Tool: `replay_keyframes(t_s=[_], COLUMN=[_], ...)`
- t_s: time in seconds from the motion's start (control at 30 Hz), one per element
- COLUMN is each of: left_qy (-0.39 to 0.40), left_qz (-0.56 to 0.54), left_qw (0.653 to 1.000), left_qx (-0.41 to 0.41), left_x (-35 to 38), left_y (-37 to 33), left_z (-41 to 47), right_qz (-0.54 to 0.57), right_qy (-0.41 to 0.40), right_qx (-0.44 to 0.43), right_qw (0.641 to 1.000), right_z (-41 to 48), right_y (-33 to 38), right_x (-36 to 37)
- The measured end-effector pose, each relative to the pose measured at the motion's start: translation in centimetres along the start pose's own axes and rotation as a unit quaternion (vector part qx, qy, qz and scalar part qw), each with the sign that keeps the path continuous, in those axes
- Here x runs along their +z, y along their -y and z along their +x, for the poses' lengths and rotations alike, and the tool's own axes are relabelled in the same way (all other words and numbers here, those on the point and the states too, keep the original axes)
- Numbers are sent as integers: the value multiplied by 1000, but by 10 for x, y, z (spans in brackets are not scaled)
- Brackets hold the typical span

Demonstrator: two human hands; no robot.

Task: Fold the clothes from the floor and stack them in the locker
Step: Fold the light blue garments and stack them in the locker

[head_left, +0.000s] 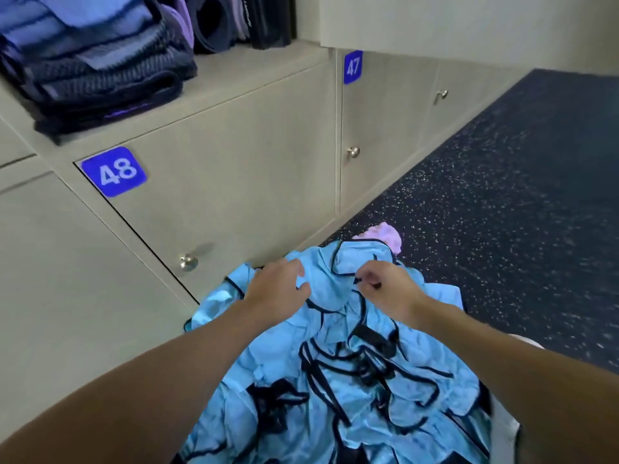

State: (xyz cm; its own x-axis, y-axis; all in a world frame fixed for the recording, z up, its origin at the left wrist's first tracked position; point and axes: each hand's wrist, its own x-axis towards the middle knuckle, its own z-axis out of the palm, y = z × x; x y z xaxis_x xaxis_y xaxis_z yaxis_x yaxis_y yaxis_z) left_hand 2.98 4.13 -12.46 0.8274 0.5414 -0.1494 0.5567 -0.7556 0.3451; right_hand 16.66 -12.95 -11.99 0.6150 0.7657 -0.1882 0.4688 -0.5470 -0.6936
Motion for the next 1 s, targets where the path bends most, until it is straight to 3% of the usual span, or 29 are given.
replay_keyframes(t_s=[0.4,0.53,0.7,1.0], left_qy=[6,-11,64,11], left_qz=[-21,-86,-64,-73], left_qw=[1000,996,996,994], left_qx=[-1,7,-22,-76], left_x=[66,67,71,78], left_y=[-26,-26,-20,-29], left_z=[88,98,102,95], right_qz=[-6,-9,-39,-31], right_qy=[-27,-18,33,87], right_qx=[23,17,17,6], right_qw=[999,1000,999,996], right_z=[69,84,86,89], right_y=[-66,-65,-62,-77], right_x=[28,22,13,17])
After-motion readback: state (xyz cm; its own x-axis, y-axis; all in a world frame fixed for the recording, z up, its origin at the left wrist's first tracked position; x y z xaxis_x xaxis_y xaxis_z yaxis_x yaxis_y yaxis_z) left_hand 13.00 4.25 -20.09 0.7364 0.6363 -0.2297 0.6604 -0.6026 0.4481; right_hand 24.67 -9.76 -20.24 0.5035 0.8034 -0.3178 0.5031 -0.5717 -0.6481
